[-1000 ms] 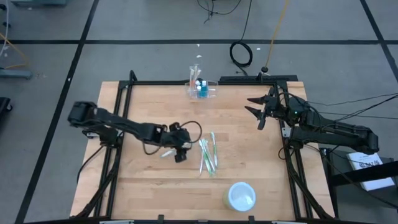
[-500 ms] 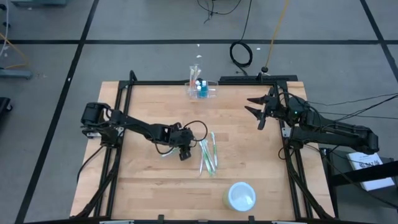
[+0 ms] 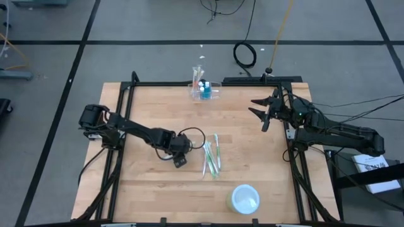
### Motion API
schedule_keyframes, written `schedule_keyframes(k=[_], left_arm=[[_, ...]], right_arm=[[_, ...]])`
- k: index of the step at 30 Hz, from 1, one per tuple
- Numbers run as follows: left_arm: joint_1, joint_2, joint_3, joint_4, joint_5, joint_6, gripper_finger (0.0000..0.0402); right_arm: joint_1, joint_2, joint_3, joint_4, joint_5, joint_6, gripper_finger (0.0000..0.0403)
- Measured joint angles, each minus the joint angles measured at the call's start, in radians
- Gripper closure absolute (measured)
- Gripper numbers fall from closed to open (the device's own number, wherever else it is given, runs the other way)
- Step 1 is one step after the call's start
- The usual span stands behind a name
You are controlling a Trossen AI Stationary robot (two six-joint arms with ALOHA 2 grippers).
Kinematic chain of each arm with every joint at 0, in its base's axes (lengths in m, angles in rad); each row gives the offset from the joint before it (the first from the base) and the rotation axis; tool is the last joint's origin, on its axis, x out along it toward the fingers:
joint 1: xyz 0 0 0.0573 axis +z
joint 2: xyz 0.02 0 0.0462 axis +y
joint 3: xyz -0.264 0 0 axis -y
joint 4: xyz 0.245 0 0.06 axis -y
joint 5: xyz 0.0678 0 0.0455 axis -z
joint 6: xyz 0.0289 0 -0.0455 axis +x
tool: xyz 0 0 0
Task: Pick & Place toothbrushing station
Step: Put the green toothbrush into the transparent organizer
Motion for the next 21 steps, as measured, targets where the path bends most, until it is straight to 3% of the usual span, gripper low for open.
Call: schedule_keyframes(k=[10,18,21], left_arm=[[-0.081,0.002,0.000,-0.156,0.065,-0.095,0.0156],[-0.106,0.003,-0.002,-0.189,0.039,-0.165,0.0157],[-0.107,0.003,-0.003,-0.186,0.022,-0.194,0.0175]], right_arm=[[0.000,0.000,0.000,0.000,-0.001,0.000,0.0243],[0.000,0.000,0.000,0.000,-0.001,0.003,0.0243],[0.000,0.000,0.000,0.000,-0.001,0.003,0.0243]])
